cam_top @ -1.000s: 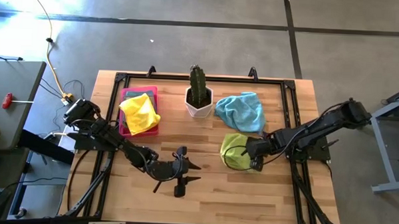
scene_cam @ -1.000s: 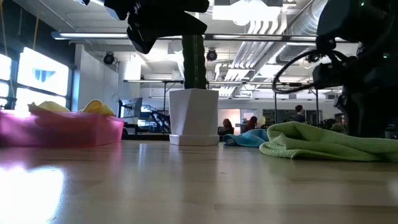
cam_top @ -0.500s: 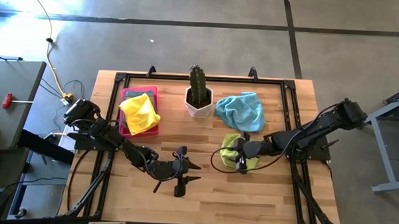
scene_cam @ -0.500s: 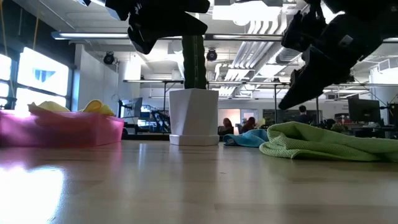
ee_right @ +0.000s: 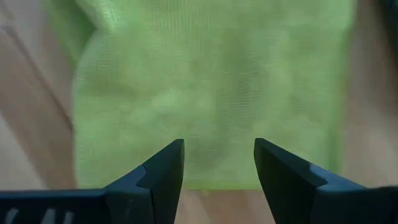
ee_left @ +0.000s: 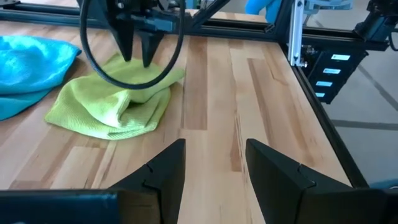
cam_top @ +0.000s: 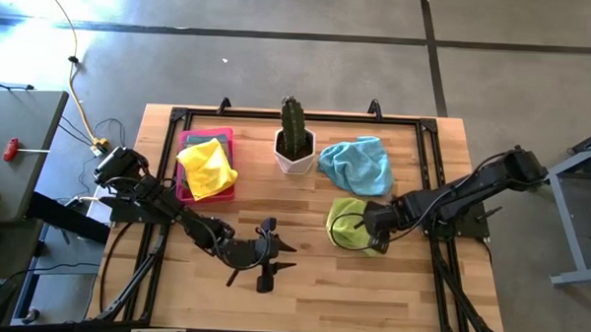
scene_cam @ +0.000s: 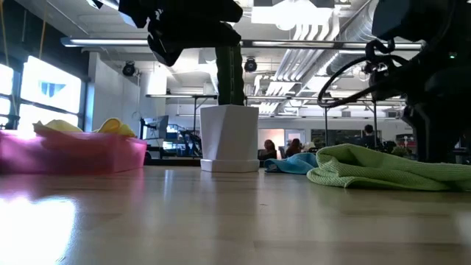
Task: Fold microfiber towels
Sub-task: Fold the light green towel
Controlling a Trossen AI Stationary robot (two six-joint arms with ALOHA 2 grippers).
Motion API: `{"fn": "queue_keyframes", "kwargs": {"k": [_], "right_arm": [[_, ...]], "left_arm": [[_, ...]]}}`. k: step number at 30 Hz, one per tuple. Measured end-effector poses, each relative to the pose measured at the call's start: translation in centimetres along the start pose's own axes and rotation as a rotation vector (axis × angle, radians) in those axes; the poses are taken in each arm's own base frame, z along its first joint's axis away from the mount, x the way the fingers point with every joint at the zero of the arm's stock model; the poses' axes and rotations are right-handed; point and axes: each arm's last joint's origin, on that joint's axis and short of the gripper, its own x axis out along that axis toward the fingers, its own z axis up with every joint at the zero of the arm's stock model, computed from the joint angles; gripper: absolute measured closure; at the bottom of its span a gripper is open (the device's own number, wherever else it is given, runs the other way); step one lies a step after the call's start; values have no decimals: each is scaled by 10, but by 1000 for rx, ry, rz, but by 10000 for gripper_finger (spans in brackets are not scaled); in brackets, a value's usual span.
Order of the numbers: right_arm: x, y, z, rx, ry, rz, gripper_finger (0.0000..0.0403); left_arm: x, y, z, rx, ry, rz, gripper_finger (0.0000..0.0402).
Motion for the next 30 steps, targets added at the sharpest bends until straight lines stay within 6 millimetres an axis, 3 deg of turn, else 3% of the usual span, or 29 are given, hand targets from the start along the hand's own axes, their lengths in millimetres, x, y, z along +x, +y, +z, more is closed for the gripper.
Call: {"fn": "queue_keyframes", "kwargs": {"k": [9,12,17,21,25,30], "right_arm": [[30,16,1,-41,-112,136,215],[39,25,12,-51,-219,159,215],[52,36,42,-129,-547,140,215],[66,30,62,-66,-693,91,215],[64,22,71,-83,-667,187,215],[44,14,67,-286,-583,242,215]], "left_arm": [[0,-1,0,-3,3,-16,245],[0,-1,0,-2,4,-22,245],[0,-1,1,-6,-3,-24,245],[0,-1,1,-31,-1,-24,245],[0,-1,0,-70,5,-22,245],[0,-1,0,-71,8,-27,245]]}}
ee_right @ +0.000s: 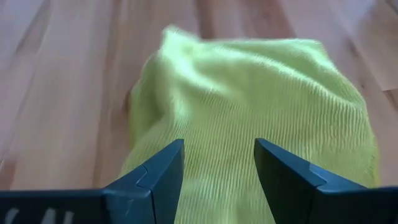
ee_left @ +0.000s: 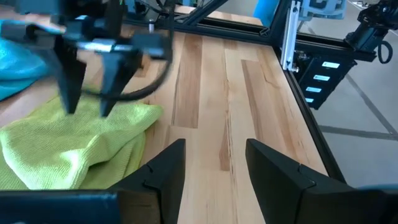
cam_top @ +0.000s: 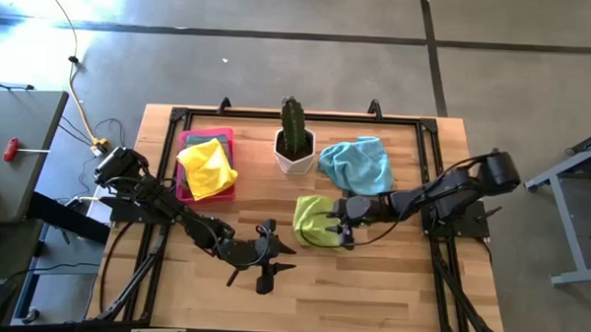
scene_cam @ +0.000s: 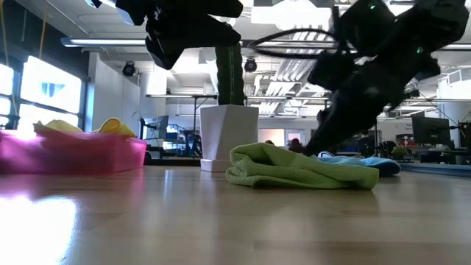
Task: Fold microfiber towels
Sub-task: Fold the light green towel
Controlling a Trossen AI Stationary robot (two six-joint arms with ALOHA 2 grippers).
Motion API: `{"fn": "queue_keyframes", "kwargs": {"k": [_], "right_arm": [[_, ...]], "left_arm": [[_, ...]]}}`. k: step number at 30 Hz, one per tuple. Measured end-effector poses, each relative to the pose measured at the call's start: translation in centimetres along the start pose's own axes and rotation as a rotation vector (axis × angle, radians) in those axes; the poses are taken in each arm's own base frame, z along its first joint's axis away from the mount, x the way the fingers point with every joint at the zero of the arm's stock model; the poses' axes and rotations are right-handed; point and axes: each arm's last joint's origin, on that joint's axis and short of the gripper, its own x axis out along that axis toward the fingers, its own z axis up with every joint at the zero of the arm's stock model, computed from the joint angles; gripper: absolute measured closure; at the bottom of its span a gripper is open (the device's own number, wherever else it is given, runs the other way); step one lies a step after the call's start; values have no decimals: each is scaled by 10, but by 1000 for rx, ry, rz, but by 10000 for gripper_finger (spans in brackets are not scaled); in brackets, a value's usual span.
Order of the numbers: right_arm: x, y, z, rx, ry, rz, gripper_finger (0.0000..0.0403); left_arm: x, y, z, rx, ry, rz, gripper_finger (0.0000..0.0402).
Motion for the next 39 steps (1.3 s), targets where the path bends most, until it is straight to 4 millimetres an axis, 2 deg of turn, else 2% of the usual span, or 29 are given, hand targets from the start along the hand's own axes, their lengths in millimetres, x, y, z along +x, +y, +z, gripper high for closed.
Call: {"fn": "queue_keyframes", "kwargs": {"k": [5,8,17,27,31,36,37,39], "right_arm": [[-30,1,-2,-248,120,81,215],[-37,5,-6,-307,163,108,215],[-21,33,-23,-449,196,197,215],[-5,46,-31,-577,124,18,218],[-5,48,-29,-577,102,13,264],[-5,49,-25,-539,53,17,381],[-5,50,-24,-528,41,18,391],[-5,51,-20,-462,1,9,385]], "left_arm": [[0,0,-1,4,7,3,245],[0,1,-1,6,12,5,245],[0,1,-2,10,19,8,245],[0,1,-2,10,19,8,245],[0,1,-2,10,18,9,245],[0,1,-2,10,18,9,245],[0,1,-2,10,18,9,245],[0,1,-2,10,18,9,245]]}}
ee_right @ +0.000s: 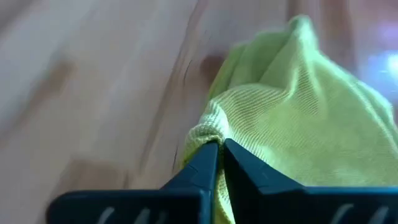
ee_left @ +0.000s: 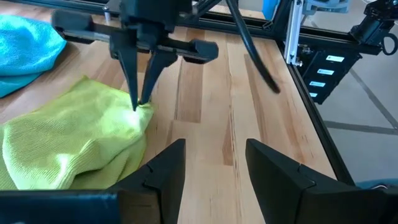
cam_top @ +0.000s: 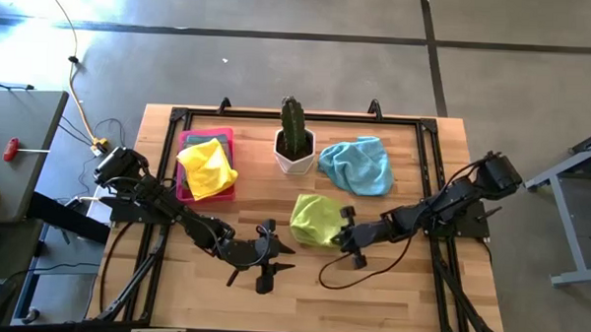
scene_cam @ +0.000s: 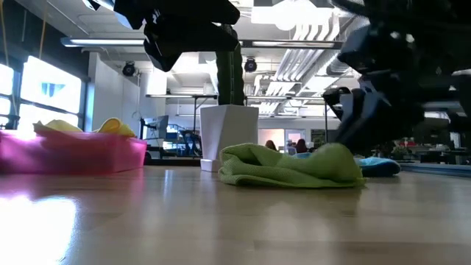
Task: Fold microfiber towels
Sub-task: Fold the light green towel
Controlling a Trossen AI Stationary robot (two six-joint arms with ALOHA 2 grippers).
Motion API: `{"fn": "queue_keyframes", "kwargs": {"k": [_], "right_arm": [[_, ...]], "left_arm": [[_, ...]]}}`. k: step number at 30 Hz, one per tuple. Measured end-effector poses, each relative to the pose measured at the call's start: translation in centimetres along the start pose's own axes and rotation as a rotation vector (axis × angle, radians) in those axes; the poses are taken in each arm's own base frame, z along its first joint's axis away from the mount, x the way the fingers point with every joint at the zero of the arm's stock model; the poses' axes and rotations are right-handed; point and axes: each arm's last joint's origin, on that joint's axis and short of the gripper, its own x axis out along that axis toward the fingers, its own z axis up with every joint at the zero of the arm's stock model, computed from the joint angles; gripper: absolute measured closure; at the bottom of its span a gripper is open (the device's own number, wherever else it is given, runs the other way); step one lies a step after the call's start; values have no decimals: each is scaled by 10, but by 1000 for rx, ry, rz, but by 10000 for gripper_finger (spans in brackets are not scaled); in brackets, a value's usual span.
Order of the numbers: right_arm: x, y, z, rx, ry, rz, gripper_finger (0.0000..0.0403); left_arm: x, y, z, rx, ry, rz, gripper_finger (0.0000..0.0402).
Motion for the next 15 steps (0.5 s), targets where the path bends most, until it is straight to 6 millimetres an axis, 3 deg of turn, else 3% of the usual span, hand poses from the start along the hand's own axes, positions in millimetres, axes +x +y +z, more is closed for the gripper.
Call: {"fn": "queue_keyframes", "kwargs": {"k": [4,10,15], "right_arm": [[-4,-6,21,120,-74,-48,396],[-16,-18,76,183,-233,-62,401],[-23,-24,103,185,-183,-63,402]], "left_arm": [[0,0,0,0,0,0,245],[0,0,0,-7,-1,3,245],[0,0,0,4,1,6,245]]}}
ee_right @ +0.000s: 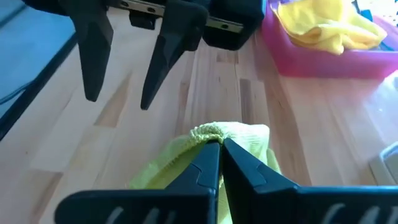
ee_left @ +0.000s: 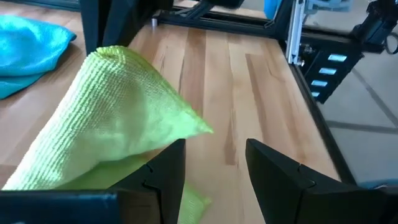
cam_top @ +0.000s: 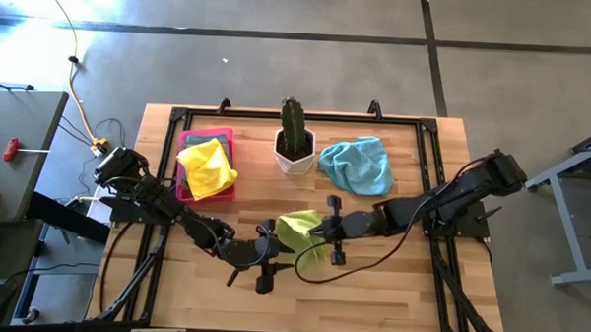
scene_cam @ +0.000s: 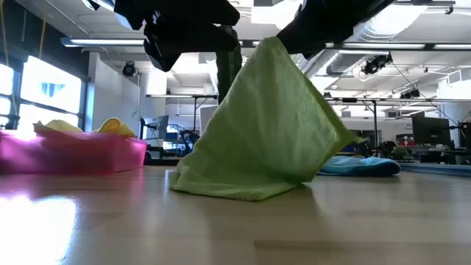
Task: Fold microfiber towels
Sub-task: Fold the light green towel
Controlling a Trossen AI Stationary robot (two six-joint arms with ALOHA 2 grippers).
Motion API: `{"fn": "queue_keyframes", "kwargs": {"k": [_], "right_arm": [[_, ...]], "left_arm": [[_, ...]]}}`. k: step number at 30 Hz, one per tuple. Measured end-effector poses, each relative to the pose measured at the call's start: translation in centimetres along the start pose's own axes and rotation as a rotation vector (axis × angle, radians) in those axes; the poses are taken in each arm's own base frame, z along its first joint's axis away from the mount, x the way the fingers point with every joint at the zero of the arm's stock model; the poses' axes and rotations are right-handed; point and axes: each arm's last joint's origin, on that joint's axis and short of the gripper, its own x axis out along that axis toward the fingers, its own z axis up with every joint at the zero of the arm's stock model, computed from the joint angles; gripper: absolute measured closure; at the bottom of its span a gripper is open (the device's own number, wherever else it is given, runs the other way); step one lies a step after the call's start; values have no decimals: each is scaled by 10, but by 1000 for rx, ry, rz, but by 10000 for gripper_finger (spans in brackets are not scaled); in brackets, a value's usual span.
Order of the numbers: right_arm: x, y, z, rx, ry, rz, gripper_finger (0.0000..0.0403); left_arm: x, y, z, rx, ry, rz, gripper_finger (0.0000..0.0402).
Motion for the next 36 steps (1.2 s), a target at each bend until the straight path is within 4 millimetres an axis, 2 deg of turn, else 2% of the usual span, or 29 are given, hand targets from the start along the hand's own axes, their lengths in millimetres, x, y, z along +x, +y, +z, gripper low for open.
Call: {"fn": "queue_keyframes", "kwargs": {"k": [3,10,19,21,28,31,36], "right_arm": [[-1,0,3,38,49,-2,402],[1,1,-9,124,95,-6,402],[1,3,-7,126,83,44,403],[1,3,-7,126,85,52,403],[1,3,-4,50,53,59,403],[1,3,-3,31,44,60,403],[1,3,-4,10,49,60,403]], "left_arm": [[0,1,-3,50,27,12,245],[1,4,-6,61,46,62,245],[8,19,-9,446,16,401,245],[11,24,-4,451,16,373,245],[29,45,3,423,37,112,245],[34,52,11,389,-23,105,245],[37,58,13,409,-30,117,245]]}}
